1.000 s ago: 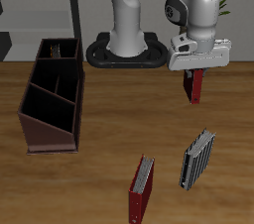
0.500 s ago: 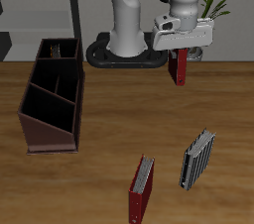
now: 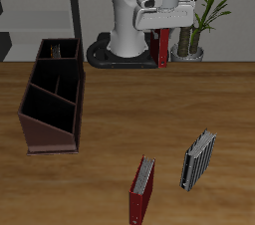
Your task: Place the orange book into the right desk caddy's right compartment and place the left red book into the right desk caddy's right compartment
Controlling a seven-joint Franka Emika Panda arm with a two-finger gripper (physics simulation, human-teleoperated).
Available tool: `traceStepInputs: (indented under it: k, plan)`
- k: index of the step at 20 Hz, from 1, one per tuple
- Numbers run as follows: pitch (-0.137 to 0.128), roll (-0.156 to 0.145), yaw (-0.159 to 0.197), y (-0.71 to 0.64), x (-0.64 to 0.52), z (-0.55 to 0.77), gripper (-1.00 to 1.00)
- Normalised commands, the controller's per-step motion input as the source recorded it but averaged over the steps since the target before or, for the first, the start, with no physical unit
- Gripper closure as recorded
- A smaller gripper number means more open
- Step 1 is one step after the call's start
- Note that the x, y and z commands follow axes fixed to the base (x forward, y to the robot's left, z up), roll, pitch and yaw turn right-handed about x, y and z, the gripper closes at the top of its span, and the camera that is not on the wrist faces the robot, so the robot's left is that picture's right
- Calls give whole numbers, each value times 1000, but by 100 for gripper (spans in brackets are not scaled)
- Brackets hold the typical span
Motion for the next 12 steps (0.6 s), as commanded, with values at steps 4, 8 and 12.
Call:
traceStepInputs:
  k: [4,8,12]
  plan:
    - [-31,-37,7,-460,-348,143,100]
    - [-15,-57,-13,-587,-337,229,100]
    - [10,13,-21,-422,-253,259,100]
